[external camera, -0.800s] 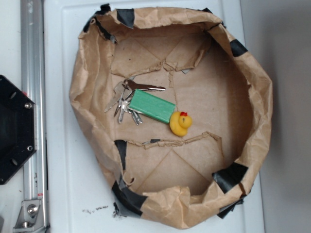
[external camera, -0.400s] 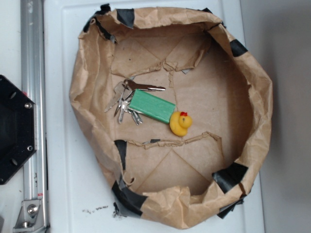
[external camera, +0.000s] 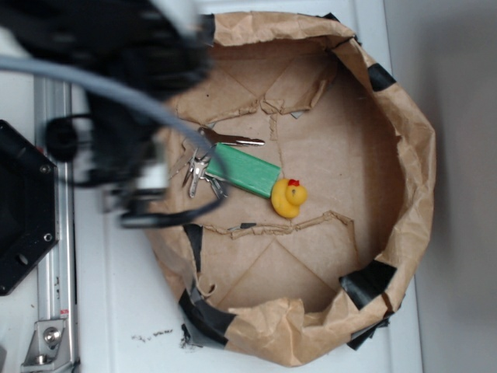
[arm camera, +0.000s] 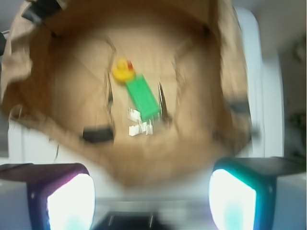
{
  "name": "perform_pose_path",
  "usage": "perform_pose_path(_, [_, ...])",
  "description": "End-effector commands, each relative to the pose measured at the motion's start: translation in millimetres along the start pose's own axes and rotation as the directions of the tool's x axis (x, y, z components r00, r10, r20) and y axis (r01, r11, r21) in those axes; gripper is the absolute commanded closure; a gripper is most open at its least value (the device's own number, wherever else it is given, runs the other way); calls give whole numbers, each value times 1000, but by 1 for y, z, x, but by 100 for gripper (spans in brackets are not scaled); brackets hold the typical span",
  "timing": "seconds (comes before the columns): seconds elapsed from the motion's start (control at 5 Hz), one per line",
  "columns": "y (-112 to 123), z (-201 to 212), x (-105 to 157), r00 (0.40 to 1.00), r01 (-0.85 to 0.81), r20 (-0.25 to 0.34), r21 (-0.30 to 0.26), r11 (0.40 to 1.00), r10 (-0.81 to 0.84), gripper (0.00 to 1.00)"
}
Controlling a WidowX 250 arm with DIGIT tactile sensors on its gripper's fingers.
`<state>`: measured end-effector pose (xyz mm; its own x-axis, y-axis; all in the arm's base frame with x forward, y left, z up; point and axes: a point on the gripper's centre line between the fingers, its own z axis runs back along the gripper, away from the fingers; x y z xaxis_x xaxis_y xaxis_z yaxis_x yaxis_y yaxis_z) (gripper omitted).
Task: Grab the yellow duck.
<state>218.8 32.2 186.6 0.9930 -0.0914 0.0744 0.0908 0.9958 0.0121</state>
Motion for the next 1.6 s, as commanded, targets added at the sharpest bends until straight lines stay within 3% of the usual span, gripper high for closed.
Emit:
perform_pose_path(0.0, [-23, -60, 66, 950, 307, 42, 37, 951, -308, 0])
perform_pose_path(0.2, [-39, -93, 63, 928, 372, 6, 15, 928, -372, 0])
perform_pose_path(0.4, [-26, -109, 59, 939, 343, -46, 39, 939, -341, 0])
perform_pose_path(1.0, [-26, -109, 59, 939, 343, -46, 39, 939, -341, 0])
perform_pose_path(1.4, [-20, -138, 78, 933, 359, -14, 25, 933, -359, 0])
